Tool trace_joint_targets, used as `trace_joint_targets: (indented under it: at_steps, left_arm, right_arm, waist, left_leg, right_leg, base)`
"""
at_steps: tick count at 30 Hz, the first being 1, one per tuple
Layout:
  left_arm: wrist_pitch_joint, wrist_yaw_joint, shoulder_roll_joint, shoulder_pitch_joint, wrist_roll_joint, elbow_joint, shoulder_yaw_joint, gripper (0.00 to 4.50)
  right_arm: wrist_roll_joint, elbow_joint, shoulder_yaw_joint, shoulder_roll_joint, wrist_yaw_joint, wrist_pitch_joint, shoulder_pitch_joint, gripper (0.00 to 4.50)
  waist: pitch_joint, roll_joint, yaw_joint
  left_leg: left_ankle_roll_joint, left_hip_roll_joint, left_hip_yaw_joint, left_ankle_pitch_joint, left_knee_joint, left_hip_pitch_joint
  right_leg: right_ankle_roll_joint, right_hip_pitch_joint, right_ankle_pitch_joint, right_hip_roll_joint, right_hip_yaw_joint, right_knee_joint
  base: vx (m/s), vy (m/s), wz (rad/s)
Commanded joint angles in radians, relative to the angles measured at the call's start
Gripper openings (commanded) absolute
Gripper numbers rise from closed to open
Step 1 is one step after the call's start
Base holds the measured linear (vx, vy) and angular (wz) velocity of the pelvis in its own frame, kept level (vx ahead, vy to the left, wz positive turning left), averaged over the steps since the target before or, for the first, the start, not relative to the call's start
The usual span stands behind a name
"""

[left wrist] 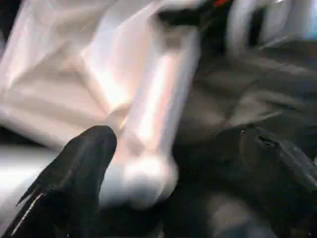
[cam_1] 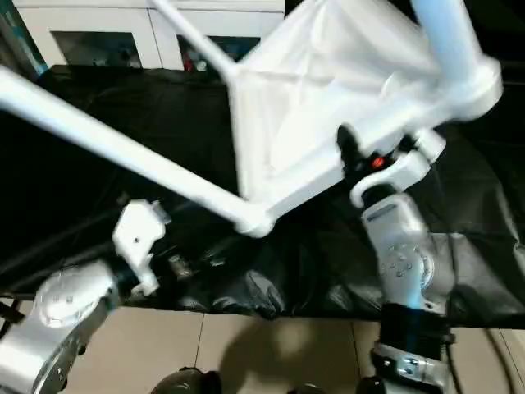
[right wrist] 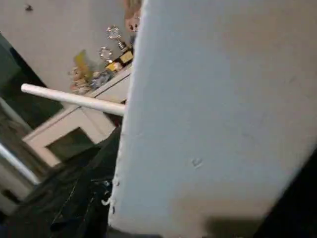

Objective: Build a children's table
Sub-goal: Flip table

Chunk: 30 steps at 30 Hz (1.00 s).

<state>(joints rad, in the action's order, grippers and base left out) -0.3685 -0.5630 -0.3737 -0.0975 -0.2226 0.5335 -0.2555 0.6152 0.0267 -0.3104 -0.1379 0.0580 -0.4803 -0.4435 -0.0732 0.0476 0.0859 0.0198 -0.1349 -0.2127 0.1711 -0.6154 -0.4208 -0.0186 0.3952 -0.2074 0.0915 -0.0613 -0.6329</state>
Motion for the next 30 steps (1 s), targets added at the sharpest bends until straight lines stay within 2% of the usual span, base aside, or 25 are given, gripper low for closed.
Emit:
trace_joint_targets:
  at_steps: [1, 5, 8, 9, 10, 11, 13, 15, 16, 18, 19, 21, 22, 23, 26, 27, 28, 30]
  left_arm:
    - [-0.019, 0.001, -0.005, -0.019, 0.019, 0.0, -0.004, 4.5]
    - [-0.021, 0.019, 0.001, -0.058, 0.039, -0.008, 0.009, 4.5]
    - [-0.024, 0.028, -0.008, -0.087, 0.054, -0.011, 0.017, 4.5]
    - [-0.022, 0.04, -0.016, -0.104, 0.077, -0.017, 0.018, 4.5]
    - [-0.015, 0.048, -0.025, -0.121, 0.103, -0.024, 0.015, 4.5]
    - [-0.004, 0.057, -0.036, -0.139, 0.134, -0.031, 0.011, 4.5]
    - [0.008, 0.096, -0.046, -0.181, 0.203, -0.051, 0.013, 4.5]
    - [-0.003, 0.106, -0.047, -0.197, 0.213, -0.059, 0.015, 4.5]
    - [0.009, 0.124, -0.051, -0.221, 0.248, -0.075, 0.013, 4.5]
    - [0.022, 0.128, -0.055, -0.232, 0.266, -0.081, 0.011, 4.5]
    - [0.031, 0.124, -0.061, -0.247, 0.275, -0.084, 0.009, 4.5]
    - [0.048, 0.121, -0.067, -0.276, 0.282, -0.086, 0.013, 4.5]
    - [0.059, 0.122, -0.068, -0.296, 0.287, -0.088, 0.019, 4.5]
    - [0.082, 0.113, -0.074, -0.312, 0.291, -0.087, 0.021, 4.5]
    - [0.123, 0.098, -0.09, -0.34, 0.305, -0.08, 0.02, 4.5]
    - [0.129, 0.094, -0.099, -0.354, 0.316, -0.072, 0.022, 4.5]
    - [0.129, 0.092, -0.103, -0.36, 0.32, -0.069, 0.022, 4.5]
    - [0.139, 0.088, -0.11, -0.379, 0.33, -0.066, 0.027, 4.5]
  right_arm:
    - [-0.107, 0.055, 0.027, -0.047, -0.026, 0.008, -0.026, 1.98]
    - [-0.156, 0.064, 0.057, -0.073, -0.04, -0.002, -0.029, 1.98]
    - [-0.189, 0.071, 0.081, -0.091, -0.063, -0.014, -0.03, 1.98]
    - [-0.215, 0.074, 0.099, -0.105, -0.073, -0.016, -0.031, 1.98]
    - [-0.24, 0.076, 0.116, -0.118, -0.083, -0.02, -0.034, 1.98]
    - [-0.265, 0.082, 0.137, -0.131, -0.093, -0.029, -0.038, 1.98]
    - [-0.318, 0.097, 0.184, -0.151, -0.117, -0.047, -0.047, 1.98]
    - [-0.336, 0.1, 0.2, -0.154, -0.126, -0.051, -0.048, 1.98]
    - [-0.363, 0.1, 0.223, -0.153, -0.139, -0.057, -0.051, 1.98]
    - [-0.375, 0.1, 0.233, -0.15, -0.146, -0.061, -0.052, 1.98]
    - [-0.386, 0.097, 0.244, -0.144, -0.152, -0.062, -0.056, 1.98]
    - [-0.396, 0.085, 0.262, -0.132, -0.161, -0.062, -0.064, 1.98]
    - [-0.4, 0.076, 0.272, -0.124, -0.167, -0.064, -0.068, 1.98]
    - [-0.401, 0.069, 0.277, -0.118, -0.171, -0.066, -0.071, 1.98]
    - [-0.413, 0.053, 0.287, -0.106, -0.176, -0.069, -0.077, 1.98]
    - [-0.415, 0.039, 0.295, -0.102, -0.166, -0.068, -0.08, 2.31]
    - [-0.414, 0.033, 0.298, -0.1, -0.159, -0.068, -0.082, 2.51]
    - [-0.421, 0.012, 0.31, -0.094, -0.142, -0.066, -0.086, 2.7]
  waist:
    - [0.08, -0.017, -0.006]
    - [0.081, -0.016, -0.007]
    - [0.085, -0.014, -0.007]
    - [0.085, -0.02, -0.009]
    - [0.086, -0.018, -0.007]
    - [0.086, -0.024, -0.009]
    - [0.086, -0.023, -0.008]
    - [0.086, -0.021, -0.008]
    - [0.086, -0.025, -0.009]
    - [0.087, -0.023, -0.01]
    - [0.087, -0.027, -0.01]
    - [0.088, -0.027, -0.01]
    - [0.089, -0.025, -0.011]
    - [0.088, -0.029, -0.013]
    - [0.088, -0.03, -0.014]
    - [0.086, -0.033, -0.017]
    - [0.083, -0.03, -0.019]
    - [0.083, -0.032, -0.022]
  left_leg:
    - [-0.042, -0.087, 0.046, 0.167, 0.08, 0.042]
    - [-0.056, -0.088, 0.048, 0.193, 0.081, 0.046]
    - [-0.072, -0.089, 0.05, 0.199, 0.083, 0.05]
    - [-0.071, -0.089, 0.05, 0.199, 0.083, 0.049]
    - [-0.072, -0.088, 0.05, 0.201, 0.083, 0.05]
    - [-0.071, -0.088, 0.048, 0.203, 0.083, 0.05]
    - [-0.074, -0.087, 0.05, 0.211, 0.082, 0.051]
    - [-0.085, -0.088, 0.053, 0.228, 0.083, 0.051]
    - [-0.089, -0.09, 0.053, 0.238, 0.084, 0.053]
    - [-0.1, -0.089, 0.053, 0.257, 0.085, 0.058]
    - [-0.107, -0.089, 0.054, 0.27, 0.087, 0.06]
    - [-0.112, -0.09, 0.057, 0.279, 0.088, 0.059]
    - [-0.125, -0.09, 0.057, 0.293, 0.089, 0.061]
    - [-0.125, -0.09, 0.057, 0.293, 0.09, 0.058]
    - [-0.132, -0.089, 0.06, 0.314, 0.092, 0.056]
    - [-0.138, -0.088, 0.059, 0.338, 0.093, 0.058]
    - [-0.145, -0.088, 0.061, 0.369, 0.094, 0.06]
    - [-0.153, -0.088, 0.064, 0.394, 0.094, 0.061]
  right_leg:
    - [0.155, -0.029, -0.141, 0.068, 0.053, 0.074]
    - [0.145, -0.026, -0.19, 0.064, 0.052, 0.077]
    - [0.13, -0.023, -0.164, 0.059, 0.051, 0.074]
    - [0.129, -0.025, -0.156, 0.059, 0.051, 0.074]
    - [0.126, -0.024, -0.156, 0.06, 0.051, 0.074]
    - [0.125, -0.024, -0.159, 0.06, 0.052, 0.076]
    - [0.112, -0.024, -0.183, 0.06, 0.052, 0.078]
    - [0.113, -0.025, -0.209, 0.065, 0.052, 0.079]
    - [0.111, -0.022, -0.215, 0.063, 0.053, 0.079]
    - [0.106, -0.017, -0.216, 0.06, 0.053, 0.081]
    - [0.103, -0.016, -0.217, 0.06, 0.053, 0.082]
    - [0.105, -0.018, -0.212, 0.062, 0.052, 0.079]
    - [0.104, -0.015, -0.201, 0.06, 0.052, 0.077]
    - [0.104, -0.017, -0.194, 0.061, 0.052, 0.077]
    - [0.1, -0.018, -0.197, 0.062, 0.051, 0.076]
    - [0.098, -0.017, -0.22, 0.063, 0.052, 0.078]
    - [0.096, -0.015, -0.255, 0.065, 0.053, 0.082]
    - [0.099, -0.016, -0.282, 0.067, 0.054, 0.084]
  base:
    - [0.0, 0.0, 0.0]
    - [0.0, 0.0, 0.0]
    - [0.0, 0.0, 0.0]
    - [0.0, 0.0, 0.0]
    - [0.0, 0.0, 0.0]
    - [0.0, 0.0, 0.0]
    - [0.0, 0.0, 0.0]
    - [0.0, 0.0, 0.0]
    - [0.0, 0.0, 0.0]
    - [0.0, 0.0, 0.0]
    - [0.0, 0.0, 0.0]
    - [0.0, 0.0, 0.0]
    - [0.0, 0.0, 0.0]
    - [0.0, 0.0, 0.0]
    - [0.0, 0.0, 0.0]
    - [0.0, 0.0, 0.0]
    - [0.0, 0.0, 0.0]
    - [0.0, 0.0, 0.0]
